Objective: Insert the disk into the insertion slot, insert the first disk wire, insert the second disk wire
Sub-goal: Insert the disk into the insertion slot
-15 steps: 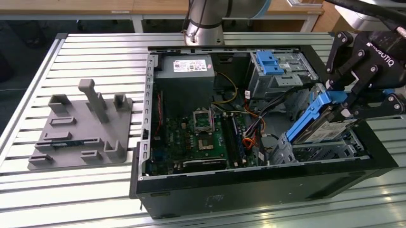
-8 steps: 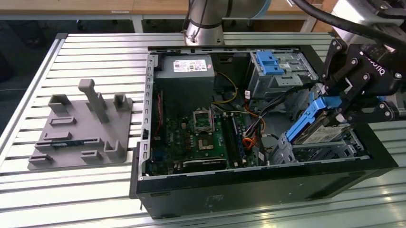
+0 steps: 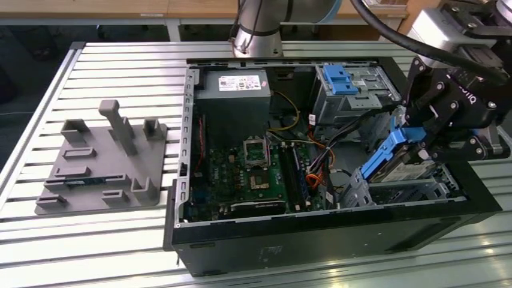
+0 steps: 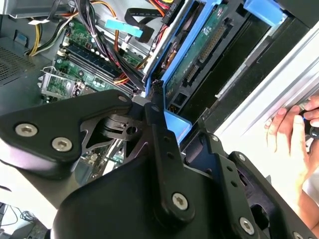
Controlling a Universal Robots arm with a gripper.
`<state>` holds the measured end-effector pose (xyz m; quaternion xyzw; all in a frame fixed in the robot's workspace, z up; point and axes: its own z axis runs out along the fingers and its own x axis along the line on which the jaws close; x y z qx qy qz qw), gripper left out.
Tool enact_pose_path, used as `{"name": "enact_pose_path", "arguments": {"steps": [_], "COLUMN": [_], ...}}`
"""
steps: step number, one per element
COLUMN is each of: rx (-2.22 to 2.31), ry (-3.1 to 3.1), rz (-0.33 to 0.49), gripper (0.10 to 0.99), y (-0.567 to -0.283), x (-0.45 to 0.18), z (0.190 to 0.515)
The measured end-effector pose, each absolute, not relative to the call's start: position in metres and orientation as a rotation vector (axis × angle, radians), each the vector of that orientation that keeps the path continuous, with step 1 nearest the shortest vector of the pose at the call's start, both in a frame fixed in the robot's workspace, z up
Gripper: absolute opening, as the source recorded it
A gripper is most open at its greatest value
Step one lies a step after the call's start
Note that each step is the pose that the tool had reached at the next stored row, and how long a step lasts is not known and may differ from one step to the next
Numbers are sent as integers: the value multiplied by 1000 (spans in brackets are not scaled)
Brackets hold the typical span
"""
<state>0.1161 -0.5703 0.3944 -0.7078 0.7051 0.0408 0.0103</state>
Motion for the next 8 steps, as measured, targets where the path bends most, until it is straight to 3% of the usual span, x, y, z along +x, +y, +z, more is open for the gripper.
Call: {"name": "enact_pose_path", "arguments": {"steps": [8], "rx": [-2210], "ry": [2201], "rz": [127], "gripper": [365], "y": [-570], "x": [116], "z": [386]}}
